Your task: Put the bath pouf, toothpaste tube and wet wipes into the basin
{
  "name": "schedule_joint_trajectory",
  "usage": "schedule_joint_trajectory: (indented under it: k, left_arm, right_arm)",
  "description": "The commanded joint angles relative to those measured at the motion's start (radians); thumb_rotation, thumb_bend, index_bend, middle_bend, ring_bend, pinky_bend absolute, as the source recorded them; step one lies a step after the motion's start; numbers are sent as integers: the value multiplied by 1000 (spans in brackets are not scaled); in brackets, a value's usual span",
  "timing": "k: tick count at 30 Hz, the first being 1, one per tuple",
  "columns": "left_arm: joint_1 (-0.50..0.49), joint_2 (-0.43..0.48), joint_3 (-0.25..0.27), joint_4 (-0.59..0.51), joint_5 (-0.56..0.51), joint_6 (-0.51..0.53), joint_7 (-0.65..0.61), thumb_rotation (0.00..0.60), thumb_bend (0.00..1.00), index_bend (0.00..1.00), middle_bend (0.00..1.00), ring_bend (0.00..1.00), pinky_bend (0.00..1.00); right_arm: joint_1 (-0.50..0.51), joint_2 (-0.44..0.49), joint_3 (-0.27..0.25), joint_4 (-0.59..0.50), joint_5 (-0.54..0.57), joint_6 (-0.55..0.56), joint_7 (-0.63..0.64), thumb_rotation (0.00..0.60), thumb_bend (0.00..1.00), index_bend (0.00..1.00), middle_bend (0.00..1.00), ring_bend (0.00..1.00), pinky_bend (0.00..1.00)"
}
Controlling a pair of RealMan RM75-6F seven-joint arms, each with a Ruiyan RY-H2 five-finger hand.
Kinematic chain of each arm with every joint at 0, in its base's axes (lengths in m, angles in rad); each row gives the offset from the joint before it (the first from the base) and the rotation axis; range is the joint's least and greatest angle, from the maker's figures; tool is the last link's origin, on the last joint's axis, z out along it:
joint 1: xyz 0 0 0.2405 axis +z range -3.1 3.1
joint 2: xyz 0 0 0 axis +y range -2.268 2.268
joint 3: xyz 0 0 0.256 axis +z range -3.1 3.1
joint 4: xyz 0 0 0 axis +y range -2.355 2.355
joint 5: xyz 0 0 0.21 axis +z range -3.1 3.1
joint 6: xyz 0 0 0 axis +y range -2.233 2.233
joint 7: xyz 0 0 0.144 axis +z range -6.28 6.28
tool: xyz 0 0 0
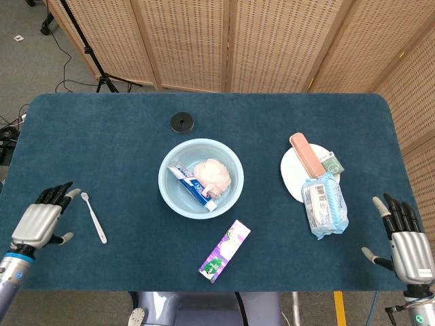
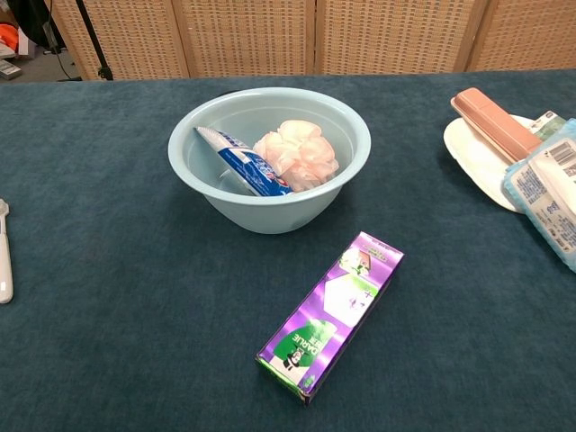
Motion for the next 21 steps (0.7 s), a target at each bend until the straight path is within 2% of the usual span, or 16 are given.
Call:
schedule_joint_trajectory:
  k: [1, 8, 15, 18, 21]
  left_arm:
    - [43, -35, 8, 54, 22, 40, -33, 600, 180, 57, 0, 0, 83]
    - [104, -101, 2, 167, 99, 132, -30, 600, 174, 54, 0, 0, 56]
    - [126, -110, -10, 199, 166, 171, -56, 600, 172, 26, 0, 0, 51]
    - [132, -112, -15, 201, 177, 172, -62, 600, 172, 26, 0, 0, 51]
    - [136, -111, -18, 201, 185, 168, -69, 600, 172, 26, 0, 0, 51]
  right_arm:
    - [4, -8, -1, -1, -4, -4, -18, 600, 53, 0, 0, 0, 0]
    - [11, -27, -5, 2, -13, -12, -57, 600, 53, 0, 0, 0, 0]
    - [16, -44, -7, 0, -12, -21, -85, 600, 53, 0, 0, 0, 0]
    - [30, -45, -9, -21, 7, -62, -81, 600, 53, 0, 0, 0, 0]
    - [76, -10, -11, -70, 29, -162, -69, 600, 53, 0, 0, 0, 0]
